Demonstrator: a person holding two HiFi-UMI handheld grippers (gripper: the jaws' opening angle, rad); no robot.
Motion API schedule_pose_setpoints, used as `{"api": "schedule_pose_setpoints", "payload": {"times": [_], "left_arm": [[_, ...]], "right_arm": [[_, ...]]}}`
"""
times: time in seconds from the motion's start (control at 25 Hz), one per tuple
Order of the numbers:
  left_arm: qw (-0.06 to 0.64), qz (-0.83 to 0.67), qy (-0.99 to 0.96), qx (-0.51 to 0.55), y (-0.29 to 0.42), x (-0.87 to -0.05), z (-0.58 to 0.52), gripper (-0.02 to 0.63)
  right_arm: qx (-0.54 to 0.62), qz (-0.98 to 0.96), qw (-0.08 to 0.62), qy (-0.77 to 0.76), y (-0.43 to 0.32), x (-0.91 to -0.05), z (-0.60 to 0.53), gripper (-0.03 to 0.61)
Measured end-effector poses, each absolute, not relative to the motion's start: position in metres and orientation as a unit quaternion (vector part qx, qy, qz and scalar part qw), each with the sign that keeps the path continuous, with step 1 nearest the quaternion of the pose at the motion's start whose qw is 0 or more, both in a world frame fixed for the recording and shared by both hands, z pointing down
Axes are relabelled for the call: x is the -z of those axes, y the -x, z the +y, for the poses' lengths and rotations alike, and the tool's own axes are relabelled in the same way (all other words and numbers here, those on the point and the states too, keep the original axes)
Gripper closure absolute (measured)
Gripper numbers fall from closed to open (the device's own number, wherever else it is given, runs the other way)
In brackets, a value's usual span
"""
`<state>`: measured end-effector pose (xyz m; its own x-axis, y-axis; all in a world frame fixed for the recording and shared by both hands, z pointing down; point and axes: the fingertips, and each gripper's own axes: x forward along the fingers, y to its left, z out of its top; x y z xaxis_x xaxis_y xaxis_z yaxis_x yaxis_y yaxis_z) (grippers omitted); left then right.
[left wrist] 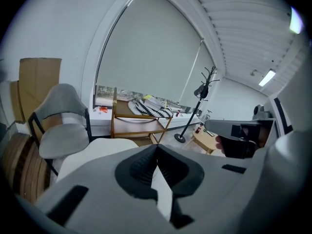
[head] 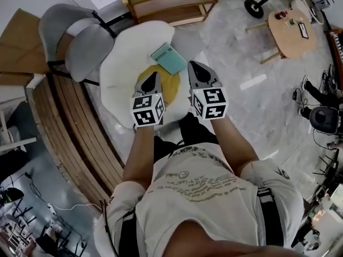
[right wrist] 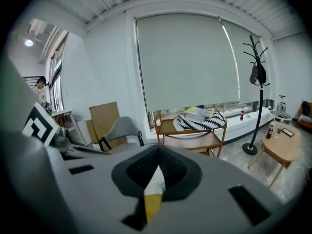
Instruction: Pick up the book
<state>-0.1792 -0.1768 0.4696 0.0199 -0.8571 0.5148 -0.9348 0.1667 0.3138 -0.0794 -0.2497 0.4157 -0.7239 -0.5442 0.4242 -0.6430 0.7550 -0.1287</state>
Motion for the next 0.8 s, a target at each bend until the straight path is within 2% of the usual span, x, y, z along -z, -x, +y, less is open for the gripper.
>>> {"api": "schedule_pose_setpoints", "payload": {"times": [0.8], "left_arm": [[0.365, -0.665, -0.635, -0.146, 0.149, -0.66, -0.233, 0.595]], "right_arm": [[-0.217, -0.893, 0.25, -0.305, 0.057, -0.614, -0.309, 0.551]]}}
